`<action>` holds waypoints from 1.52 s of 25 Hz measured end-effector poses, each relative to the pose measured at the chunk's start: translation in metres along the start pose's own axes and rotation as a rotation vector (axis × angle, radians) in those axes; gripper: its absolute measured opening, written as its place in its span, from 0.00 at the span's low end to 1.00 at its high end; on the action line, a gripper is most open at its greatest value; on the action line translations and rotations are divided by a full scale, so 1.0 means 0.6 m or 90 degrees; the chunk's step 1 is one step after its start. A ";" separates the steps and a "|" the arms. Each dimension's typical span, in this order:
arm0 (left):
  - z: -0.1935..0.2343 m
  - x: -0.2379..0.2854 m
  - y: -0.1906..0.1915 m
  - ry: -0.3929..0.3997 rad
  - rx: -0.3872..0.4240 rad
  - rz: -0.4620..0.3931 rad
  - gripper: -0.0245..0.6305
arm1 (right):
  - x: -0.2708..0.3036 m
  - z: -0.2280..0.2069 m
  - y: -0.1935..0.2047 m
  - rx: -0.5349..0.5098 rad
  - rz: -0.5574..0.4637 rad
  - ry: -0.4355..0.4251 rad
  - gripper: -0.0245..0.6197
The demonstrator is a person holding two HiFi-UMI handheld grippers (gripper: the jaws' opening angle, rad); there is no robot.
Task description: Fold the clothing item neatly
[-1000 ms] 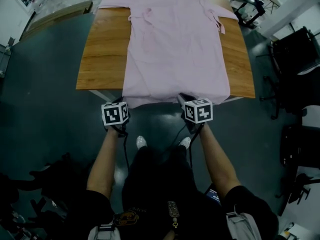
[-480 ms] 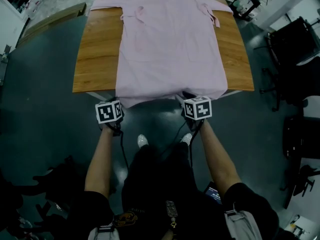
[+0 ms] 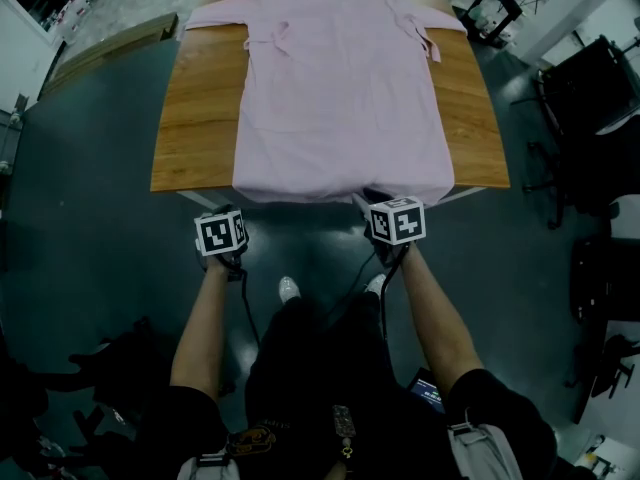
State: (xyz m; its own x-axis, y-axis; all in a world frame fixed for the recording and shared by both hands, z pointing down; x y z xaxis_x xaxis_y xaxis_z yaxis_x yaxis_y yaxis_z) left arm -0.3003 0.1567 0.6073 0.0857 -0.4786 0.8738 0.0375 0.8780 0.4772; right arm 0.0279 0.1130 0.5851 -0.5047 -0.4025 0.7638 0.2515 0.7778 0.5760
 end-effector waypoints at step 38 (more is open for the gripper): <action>-0.382 -0.075 -0.385 0.050 0.138 -0.212 0.05 | -0.148 -0.263 -0.284 -0.121 -0.141 -0.077 0.04</action>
State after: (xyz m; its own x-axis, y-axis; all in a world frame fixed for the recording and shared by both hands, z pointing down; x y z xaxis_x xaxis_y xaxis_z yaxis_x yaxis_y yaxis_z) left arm -0.0846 -0.0227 0.4367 0.1803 -0.7272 0.6623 -0.1348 0.6487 0.7490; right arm 0.1601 -0.0600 0.4649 -0.6555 -0.4829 0.5807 0.2692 0.5690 0.7770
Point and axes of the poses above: the fingertips, and each gripper's own axes: x forward along the fingers, z to its left, y out of its underside, the point moved 4 cm from there along -x, backward along the fingers, and after that the axes turned 5 degrees about z, right-handed, at the moved point
